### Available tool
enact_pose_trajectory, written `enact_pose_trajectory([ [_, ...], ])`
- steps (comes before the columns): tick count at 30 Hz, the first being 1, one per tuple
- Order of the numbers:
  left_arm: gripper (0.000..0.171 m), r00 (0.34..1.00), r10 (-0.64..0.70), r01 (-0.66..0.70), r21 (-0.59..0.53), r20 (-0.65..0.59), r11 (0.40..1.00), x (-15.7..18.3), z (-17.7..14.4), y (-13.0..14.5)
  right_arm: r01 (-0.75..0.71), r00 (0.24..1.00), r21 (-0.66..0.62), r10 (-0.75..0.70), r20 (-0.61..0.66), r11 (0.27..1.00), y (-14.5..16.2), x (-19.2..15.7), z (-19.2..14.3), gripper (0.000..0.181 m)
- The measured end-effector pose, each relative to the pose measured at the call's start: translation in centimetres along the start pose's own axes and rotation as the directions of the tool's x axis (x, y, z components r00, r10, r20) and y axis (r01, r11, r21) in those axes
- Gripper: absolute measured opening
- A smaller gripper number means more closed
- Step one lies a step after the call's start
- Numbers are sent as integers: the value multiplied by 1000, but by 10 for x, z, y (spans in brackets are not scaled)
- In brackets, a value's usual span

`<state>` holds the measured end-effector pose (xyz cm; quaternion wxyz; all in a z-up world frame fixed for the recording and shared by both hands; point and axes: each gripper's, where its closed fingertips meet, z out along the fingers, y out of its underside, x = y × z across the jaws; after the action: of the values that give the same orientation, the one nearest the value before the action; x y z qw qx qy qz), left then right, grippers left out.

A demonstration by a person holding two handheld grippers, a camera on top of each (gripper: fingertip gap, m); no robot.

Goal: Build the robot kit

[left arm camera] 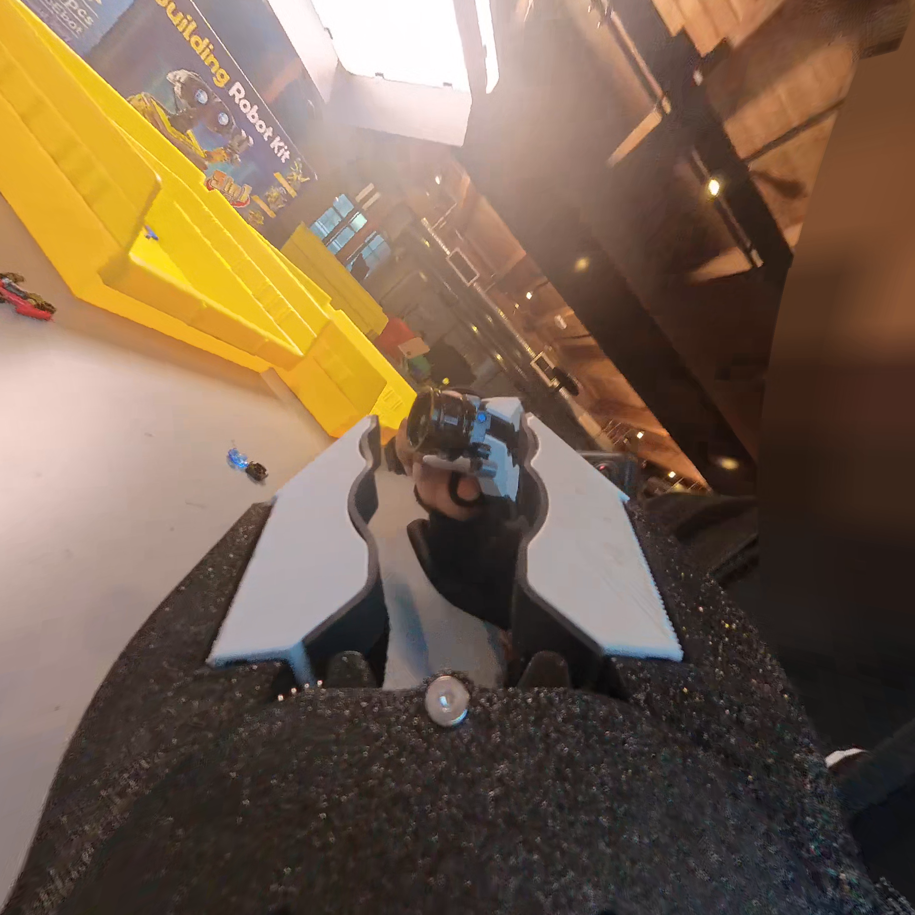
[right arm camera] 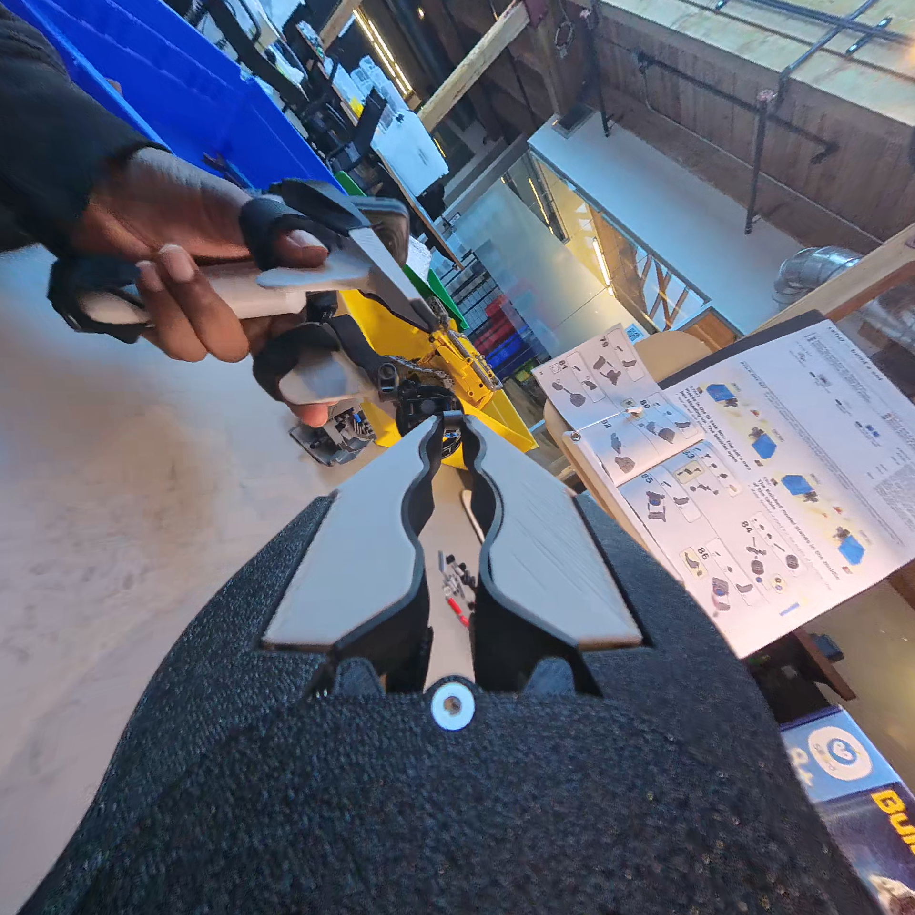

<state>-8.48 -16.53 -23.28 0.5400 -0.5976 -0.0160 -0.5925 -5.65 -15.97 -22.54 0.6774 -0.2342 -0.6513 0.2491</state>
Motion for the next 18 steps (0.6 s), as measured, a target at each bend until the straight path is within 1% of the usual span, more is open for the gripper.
enact_pose_trajectory([
  [2,66,992,122,-119,-88,25,989,4,9,14,31,999,4,-31,-18,1000,-2,-1,0,6],
  [3,68,979,197,-190,-125,43,974,5,13,19,40,999,10,-40,-28,999,-4,-1,0,6],
  [4,65,960,273,-261,-153,65,953,5,15,22,48,998,20,-47,-29,999,-7,-3,0,6],
  [5,57,935,344,-325,-178,83,929,5,16,24,62,998,33,-61,-33,998,-10,-5,1,6],
  [7,37,883,458,-430,-218,102,876,7,15,24,100,994,45,-98,-42,994,-13,-10,1,6],
  [11,35,765,629,-562,-332,142,758,3,8,27,114,993,55,-113,-16,992,-11,-19,2,6],
  [14,35,660,732,-627,-411,173,662,-3,-2,23,49,994,64,-55,92,997,-5,-29,0,11],
  [15,35,636,752,-637,-432,173,639,-5,-4,22,8,991,59,-16,129,998,-3,-29,-1,17],
  [16,35,607,776,-646,-462,171,607,-8,-7,23,-47,986,62,36,162,997,-3,-28,-2,18],
  [18,35,512,845,-668,-548,153,504,-17,-12,28,-192,958,62,174,226,979,-6,-23,-5,23],
])
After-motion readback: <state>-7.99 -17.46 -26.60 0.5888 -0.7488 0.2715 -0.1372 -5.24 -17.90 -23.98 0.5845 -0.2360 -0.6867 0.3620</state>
